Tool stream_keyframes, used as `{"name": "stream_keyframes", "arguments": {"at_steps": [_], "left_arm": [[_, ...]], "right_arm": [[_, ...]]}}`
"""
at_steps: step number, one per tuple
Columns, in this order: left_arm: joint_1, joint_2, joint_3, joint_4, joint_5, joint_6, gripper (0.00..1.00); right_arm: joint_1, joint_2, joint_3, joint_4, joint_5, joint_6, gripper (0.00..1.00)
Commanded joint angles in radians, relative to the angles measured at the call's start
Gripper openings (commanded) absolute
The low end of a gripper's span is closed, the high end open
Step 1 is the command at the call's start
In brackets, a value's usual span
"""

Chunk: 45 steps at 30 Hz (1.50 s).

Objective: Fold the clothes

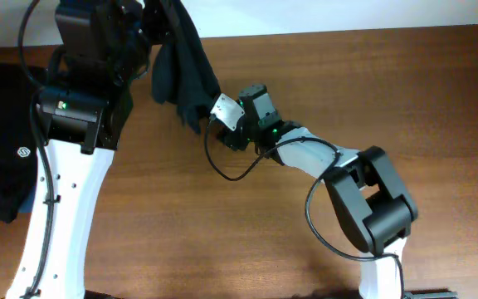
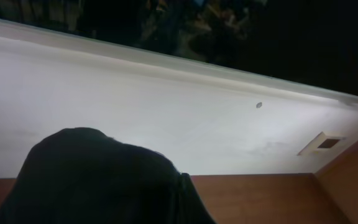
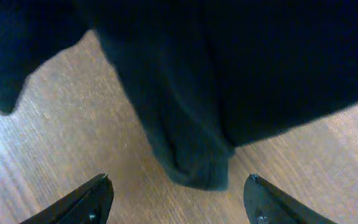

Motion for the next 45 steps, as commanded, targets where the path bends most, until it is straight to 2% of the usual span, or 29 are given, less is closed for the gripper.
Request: {"name": "stream_keyframes", "arguments": {"at_steps": [1, 5, 7, 8, 9, 10, 11, 12, 17, 26, 39, 42, 45], "left_arm": [[0.001, -0.03, 0.025, 0.004, -0.006, -0.009, 0.01], [0.001, -0.03, 0.025, 0.004, -0.003, -0.01, 0.01], [0.001, -0.03, 0.025, 0.002, -0.002, -0.01, 0.01], [0.001, -0.03, 0.025, 0.0, -0.002, -0.01, 0.01], [0.001, -0.03, 0.025, -0.008, -0.003, -0.01, 0.01], [0.001, -0.03, 0.025, -0.016, -0.003, -0.009, 0.01], [0.002, -0.03, 0.025, -0.024, -0.004, -0.008, 0.01], [0.002, -0.03, 0.025, -0.031, -0.007, -0.006, 0.01], [0.003, -0.03, 0.025, -0.09, -0.085, -0.006, 0.01], [0.028, -0.03, 0.025, -0.185, -0.211, -0.006, 0.01], [0.1, 0.094, 0.024, -0.352, -0.216, -0.006, 0.02], [0.1, 0.138, 0.024, -0.383, -0.216, -0.006, 0.15], [0.1, 0.178, 0.024, -0.419, -0.216, -0.006, 0.39]], "right_arm": [[0.0, 0.019, -0.005, 0.044, 0.01, 0.054, 0.72], [0.0, 0.042, -0.005, 0.12, 0.01, 0.067, 0.72], [0.0, 0.057, -0.005, 0.151, 0.014, 0.077, 0.66], [0.0, 0.061, -0.005, 0.159, 0.016, 0.077, 0.6], [0.0, 0.063, -0.005, 0.163, 0.037, 0.08, 0.38], [0.0, 0.063, -0.005, 0.163, 0.057, 0.08, 0.29], [-0.001, 0.063, -0.005, 0.163, 0.088, 0.08, 0.12], [-0.002, 0.062, -0.005, 0.161, 0.104, 0.081, 0.04], [-0.019, 0.034, -0.004, 0.121, 0.104, 0.184, 0.04], [-0.042, -0.126, -0.003, -0.018, 0.093, 0.184, 0.04], [-0.145, -0.385, -0.003, -0.37, 0.092, 0.185, 0.04], [-0.165, -0.387, -0.003, -0.43, 0.092, 0.185, 0.04], [-0.185, -0.387, -0.003, -0.479, 0.092, 0.185, 0.04]]}}
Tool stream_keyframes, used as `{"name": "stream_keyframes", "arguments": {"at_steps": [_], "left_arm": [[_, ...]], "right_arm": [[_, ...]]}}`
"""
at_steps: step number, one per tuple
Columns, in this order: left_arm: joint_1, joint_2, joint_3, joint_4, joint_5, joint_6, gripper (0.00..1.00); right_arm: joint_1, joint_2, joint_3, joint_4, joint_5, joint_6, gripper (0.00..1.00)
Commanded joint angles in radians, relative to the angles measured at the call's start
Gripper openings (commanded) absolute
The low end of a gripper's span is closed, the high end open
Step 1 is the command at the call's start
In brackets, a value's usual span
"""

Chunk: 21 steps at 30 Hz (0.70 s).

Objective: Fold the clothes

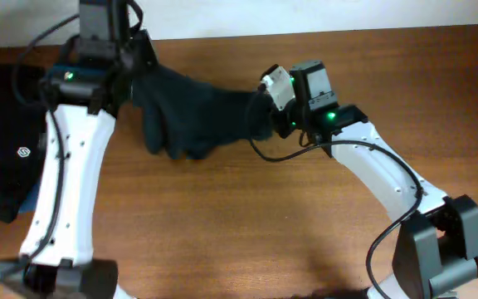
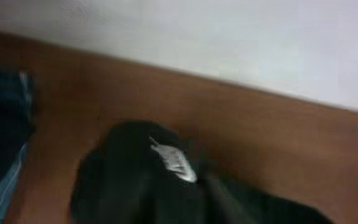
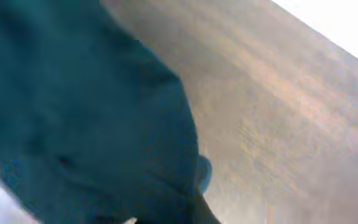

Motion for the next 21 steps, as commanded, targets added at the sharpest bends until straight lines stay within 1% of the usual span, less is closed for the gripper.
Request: {"name": "stream_keyframes", "arguments": {"at_steps": [1, 2, 5, 7, 9, 10, 12, 14, 18, 19, 21], "left_arm": [[0.006, 0.059, 0.016, -0.044, -0.011, -0.001, 0.54], [0.006, 0.076, 0.016, -0.064, -0.01, -0.001, 0.62], [0.006, 0.114, 0.016, -0.12, -0.001, -0.001, 0.77], [0.006, 0.138, 0.016, -0.167, 0.024, -0.001, 0.81], [0.005, 0.154, 0.016, -0.216, 0.077, 0.012, 0.82], [-0.001, 0.167, 0.015, -0.261, 0.127, 0.07, 0.82], [-0.011, 0.178, 0.015, -0.312, 0.137, 0.107, 0.82], [-0.04, 0.197, 0.014, -0.371, 0.136, 0.191, 0.82], [-0.113, 0.239, 0.003, -0.393, 0.137, 0.335, 0.82], [-0.126, 0.246, 0.002, -0.391, 0.137, 0.353, 0.82], [-0.183, 0.288, 0.002, -0.375, 0.135, 0.468, 0.8]], "right_arm": [[-0.031, -0.021, 0.003, -0.029, 0.005, 0.013, 0.04], [-0.04, -0.021, 0.003, -0.033, 0.004, 0.013, 0.04], [-0.068, -0.023, 0.003, -0.042, 0.004, 0.043, 0.04], [-0.091, -0.024, 0.006, -0.047, -0.002, 0.064, 0.04], [-0.116, -0.024, 0.014, -0.047, -0.038, 0.078, 0.04], [-0.129, -0.024, 0.018, -0.047, -0.057, 0.084, 0.04], [-0.143, -0.024, 0.022, -0.046, -0.085, 0.084, 0.04], [-0.155, -0.024, 0.023, -0.043, -0.099, 0.084, 0.04], [-0.163, -0.024, 0.023, -0.042, -0.105, 0.084, 0.04], [-0.163, -0.024, 0.023, -0.042, -0.105, 0.084, 0.04], [-0.163, -0.024, 0.023, -0.042, -0.105, 0.084, 0.04]]}}
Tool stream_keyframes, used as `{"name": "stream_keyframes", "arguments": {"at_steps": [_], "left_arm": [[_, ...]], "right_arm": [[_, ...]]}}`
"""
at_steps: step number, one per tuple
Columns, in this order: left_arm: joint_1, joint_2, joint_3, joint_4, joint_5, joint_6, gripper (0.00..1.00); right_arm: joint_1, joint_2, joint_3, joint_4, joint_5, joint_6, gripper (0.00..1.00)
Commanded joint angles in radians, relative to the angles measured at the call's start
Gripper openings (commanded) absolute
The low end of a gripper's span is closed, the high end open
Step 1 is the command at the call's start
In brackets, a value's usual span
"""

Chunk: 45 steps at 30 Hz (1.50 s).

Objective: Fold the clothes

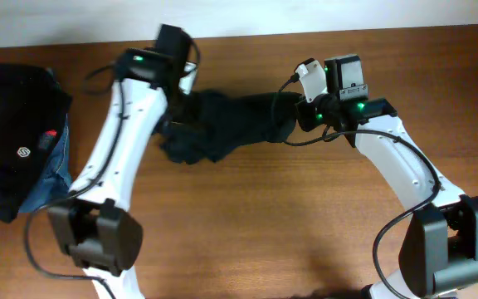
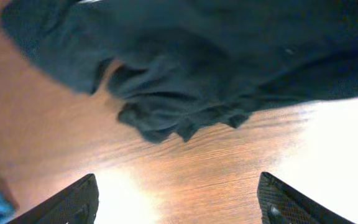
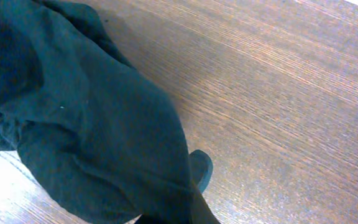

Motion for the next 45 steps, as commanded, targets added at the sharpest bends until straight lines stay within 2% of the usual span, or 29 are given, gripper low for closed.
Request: {"name": "stream_keyframes", "arguments": {"at_steps": [1, 5, 6, 10, 17, 18, 20, 21, 23, 24, 29, 32, 36, 39, 42, 45], "left_arm": [[-0.08, 0.073, 0.001, 0.015, 0.003, 0.235, 0.77], [-0.15, 0.177, 0.001, 0.014, -0.021, 0.355, 0.76], [-0.164, 0.202, 0.001, 0.026, -0.027, 0.37, 0.72], [-0.208, 0.259, 0.001, 0.087, -0.096, 0.37, 0.64], [-0.245, 0.261, 0.001, 0.161, -0.099, 0.369, 0.64], [-0.247, 0.261, 0.001, 0.172, -0.1, 0.343, 0.64], [-0.245, 0.261, 0.001, 0.2, -0.106, 0.186, 0.64], [-0.236, 0.261, 0.001, 0.195, -0.138, -0.029, 0.64], [-0.212, 0.261, 0.001, 0.146, -0.141, -0.274, 0.64], [-0.2, 0.261, 0.001, 0.125, -0.139, -0.354, 0.64], [-0.144, 0.261, 0.0, 0.048, -0.003, -0.542, 0.64], [-0.134, 0.261, -0.002, 0.039, 0.02, -0.663, 0.65], [-0.127, 0.261, -0.045, 0.078, 0.108, -0.75, 0.65], [-0.128, 0.262, -0.126, 0.149, 0.137, -0.753, 0.65], [-0.125, 0.262, -0.172, 0.143, -0.023, -0.741, 0.65], [-0.119, 0.262, -0.172, 0.143, -0.071, -0.647, 0.64]], "right_arm": [[-0.008, -0.024, 0.023, 0.005, -0.02, 0.009, 0.04], [-0.032, -0.024, 0.023, 0.008, -0.042, 0.009, 0.04], [-0.039, -0.024, 0.023, 0.008, -0.059, 0.009, 0.04], [-0.072, -0.024, 0.023, 0.007, -0.1, 0.01, 0.04], [-0.085, -0.023, 0.023, 0.021, -0.114, 0.009, 0.04], [-0.085, -0.023, 0.023, 0.024, -0.114, 0.009, 0.04], [-0.085, -0.023, 0.023, 0.026, -0.114, 0.009, 0.04], [-0.085, -0.023, 0.023, 0.027, -0.114, 0.009, 0.04], [-0.09, -0.023, 0.023, 0.026, -0.114, 0.01, 0.04], [-0.092, -0.023, 0.023, 0.026, -0.114, 0.01, 0.04], [-0.109, -0.023, 0.023, 0.029, -0.118, 0.01, 0.04], [-0.112, -0.023, 0.023, 0.029, -0.122, 0.01, 0.04], [-0.112, -0.022, 0.023, 0.03, -0.126, 0.01, 0.04], [-0.112, -0.022, 0.023, 0.028, -0.128, 0.01, 0.04], [-0.112, -0.022, 0.023, 0.028, -0.144, 0.009, 0.04], [-0.112, -0.022, 0.023, 0.03, -0.144, 0.009, 0.04]]}}
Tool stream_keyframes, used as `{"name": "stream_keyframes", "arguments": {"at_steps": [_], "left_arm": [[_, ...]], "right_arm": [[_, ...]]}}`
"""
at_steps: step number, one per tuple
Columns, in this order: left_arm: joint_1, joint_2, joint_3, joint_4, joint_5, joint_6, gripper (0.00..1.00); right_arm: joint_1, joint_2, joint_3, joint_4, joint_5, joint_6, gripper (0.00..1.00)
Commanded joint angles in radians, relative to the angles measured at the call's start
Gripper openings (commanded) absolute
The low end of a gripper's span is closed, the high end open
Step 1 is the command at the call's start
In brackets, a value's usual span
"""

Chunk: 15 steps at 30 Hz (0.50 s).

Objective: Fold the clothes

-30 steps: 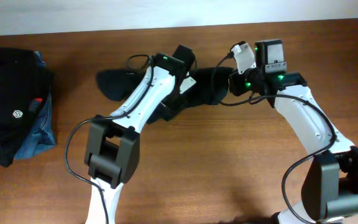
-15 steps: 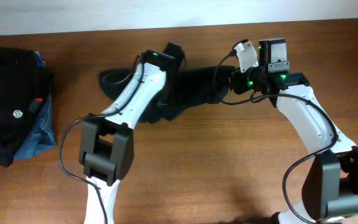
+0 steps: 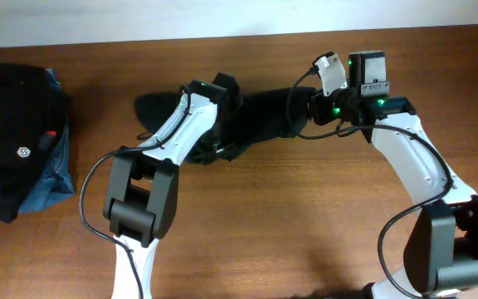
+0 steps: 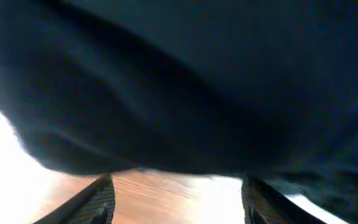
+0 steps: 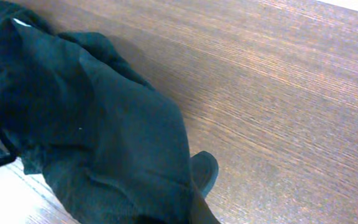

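A dark teal garment (image 3: 260,120) lies crumpled along the back of the wooden table (image 3: 305,216). My left gripper (image 3: 222,93) hovers low over its middle. In the left wrist view it (image 4: 179,202) is open, its fingers (image 4: 98,200) astride bare wood, and the cloth (image 4: 197,81) fills the frame just beyond. My right gripper (image 3: 309,112) is shut on the garment's right end. In the right wrist view its fingers are buried under the cloth (image 5: 92,124), near the bottom edge (image 5: 185,214).
A pile of black clothes (image 3: 11,141) with blue denim (image 3: 48,189) under it sits at the table's left edge. The table's back edge (image 3: 438,27) meets a white wall just behind the garment.
My left gripper, still open, has moved from the garment's left end to low over its middle. My right gripper has shifted slightly right and back, still holding the cloth's right end.
First my left gripper held the garment hanging high while the right one stood open by its lower end. Then the cloth was stretched between both grippers. Then it lay on the table, the left gripper open. Now the left gripper is over its middle.
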Motion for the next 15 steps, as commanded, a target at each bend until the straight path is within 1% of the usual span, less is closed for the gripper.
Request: {"name": "stream_keyframes", "arguments": {"at_steps": [1, 2, 5, 7, 11, 15], "left_arm": [[0.011, -0.006, -0.004, 0.003, -0.095, 0.093, 0.64], [0.011, -0.006, -0.005, 0.008, -0.108, 0.119, 0.64], [0.009, -0.004, -0.027, 0.058, -0.129, 0.227, 0.5], [0.005, 0.002, -0.047, 0.082, -0.126, 0.261, 0.44], [-0.004, 0.026, -0.06, 0.074, -0.125, 0.309, 0.31], [-0.005, 0.027, -0.062, 0.058, -0.126, 0.358, 0.3]], "right_arm": [[-0.008, -0.022, 0.023, 0.004, -0.021, 0.009, 0.04], [-0.008, -0.022, 0.023, 0.003, -0.021, 0.009, 0.04], [-0.008, -0.022, 0.023, 0.003, -0.021, 0.009, 0.04], [-0.008, -0.022, 0.023, 0.003, -0.021, 0.009, 0.04], [-0.008, -0.022, 0.023, 0.003, -0.021, 0.009, 0.04], [-0.008, -0.022, 0.023, 0.004, -0.021, 0.009, 0.04]]}}
